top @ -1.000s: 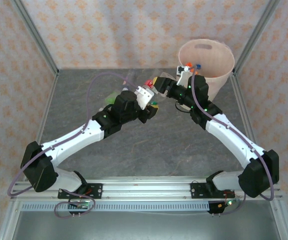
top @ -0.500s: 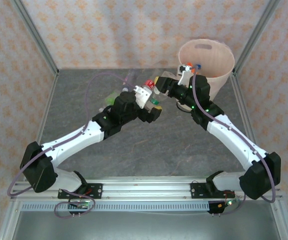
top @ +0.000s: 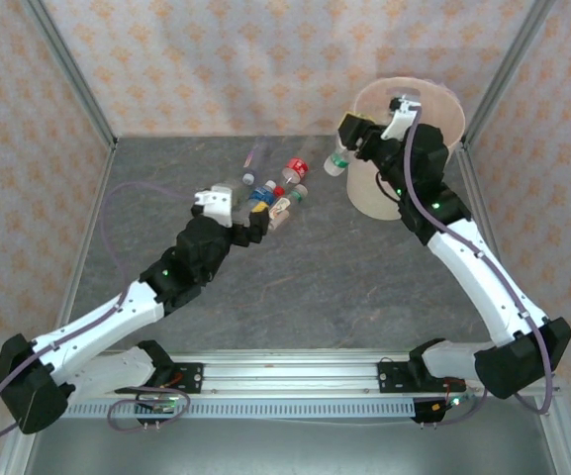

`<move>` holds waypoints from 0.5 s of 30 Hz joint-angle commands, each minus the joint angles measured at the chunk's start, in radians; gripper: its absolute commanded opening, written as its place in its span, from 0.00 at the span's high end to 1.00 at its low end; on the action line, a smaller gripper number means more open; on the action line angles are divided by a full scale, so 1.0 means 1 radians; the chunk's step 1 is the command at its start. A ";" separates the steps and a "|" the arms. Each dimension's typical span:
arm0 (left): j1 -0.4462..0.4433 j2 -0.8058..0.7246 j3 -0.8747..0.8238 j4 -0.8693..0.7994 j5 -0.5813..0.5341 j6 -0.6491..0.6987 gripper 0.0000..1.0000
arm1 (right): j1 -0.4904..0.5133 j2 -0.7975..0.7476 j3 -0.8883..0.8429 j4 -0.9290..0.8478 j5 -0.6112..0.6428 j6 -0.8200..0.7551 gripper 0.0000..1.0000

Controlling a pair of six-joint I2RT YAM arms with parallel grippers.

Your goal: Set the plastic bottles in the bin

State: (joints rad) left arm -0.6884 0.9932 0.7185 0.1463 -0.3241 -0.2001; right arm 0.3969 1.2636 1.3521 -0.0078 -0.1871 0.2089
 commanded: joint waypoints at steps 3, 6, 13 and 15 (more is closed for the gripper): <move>0.043 -0.099 -0.091 -0.059 -0.215 -0.197 0.00 | -0.072 0.039 0.138 -0.027 0.057 -0.087 1.00; 0.066 -0.146 -0.115 -0.093 -0.238 -0.226 0.00 | -0.119 0.089 0.227 -0.097 0.094 -0.122 0.99; 0.087 -0.183 -0.134 -0.120 -0.247 -0.242 0.00 | -0.205 0.258 0.462 -0.290 0.258 -0.210 0.96; 0.088 -0.182 -0.134 -0.122 -0.246 -0.246 0.00 | -0.222 0.322 0.553 -0.377 0.328 -0.214 0.92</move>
State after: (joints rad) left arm -0.6125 0.8181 0.5991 0.0525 -0.5255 -0.4141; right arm 0.1928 1.5291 1.8114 -0.2470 0.0170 0.0410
